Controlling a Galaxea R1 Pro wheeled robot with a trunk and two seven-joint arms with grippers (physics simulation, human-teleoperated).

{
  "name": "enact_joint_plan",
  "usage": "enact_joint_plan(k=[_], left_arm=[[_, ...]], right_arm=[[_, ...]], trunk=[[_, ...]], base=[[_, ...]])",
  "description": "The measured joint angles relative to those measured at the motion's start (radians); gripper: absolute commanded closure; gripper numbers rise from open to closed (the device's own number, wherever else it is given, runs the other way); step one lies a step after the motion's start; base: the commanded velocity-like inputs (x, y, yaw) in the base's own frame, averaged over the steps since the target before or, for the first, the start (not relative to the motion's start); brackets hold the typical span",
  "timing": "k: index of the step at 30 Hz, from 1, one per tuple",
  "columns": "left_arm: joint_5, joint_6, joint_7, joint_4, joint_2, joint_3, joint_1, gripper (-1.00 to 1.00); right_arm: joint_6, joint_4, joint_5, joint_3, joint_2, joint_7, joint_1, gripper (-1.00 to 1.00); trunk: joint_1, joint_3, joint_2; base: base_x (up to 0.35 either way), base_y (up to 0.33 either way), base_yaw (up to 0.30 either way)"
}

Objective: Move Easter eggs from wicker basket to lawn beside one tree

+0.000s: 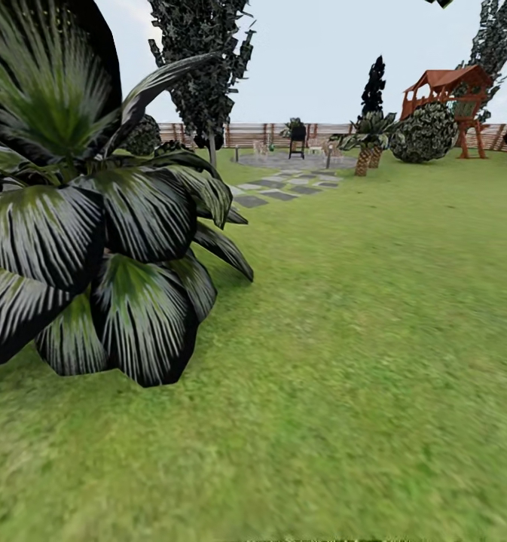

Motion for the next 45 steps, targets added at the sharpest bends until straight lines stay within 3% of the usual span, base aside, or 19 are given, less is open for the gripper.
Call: enact_joint_plan(k=[26, 35, 45], left_arm=[[0.0, 0.0, 0.0, 0.0, 0.0, 0.0, 0.0, -1.0], [0.0, 0.0, 0.0, 0.0, 0.0, 0.0, 0.0, -1.0], [0.0, 0.0, 0.0, 0.0, 0.0, 0.0, 0.0, -1.0]], right_arm=[[-0.002, 0.001, 0.003, 0.001, -0.001, 0.0, 0.0, -1.0], [-0.028, -0.006, 0.014, 0.014, 0.002, 0.001, 0.0, -1.0], [-0.04, -0.008, 0.001, 0.0, -0.001, 0.0, 0.0, -1.0]], trunk=[[0.0, -0.033, 0.0], [0.0, -0.035, 0.0], [0.0, -0.027, 0.0]], base=[[0.0, 0.0, -0.183], [0.0, 0.0, -0.015], [0.0, 0.0, -0.251]])
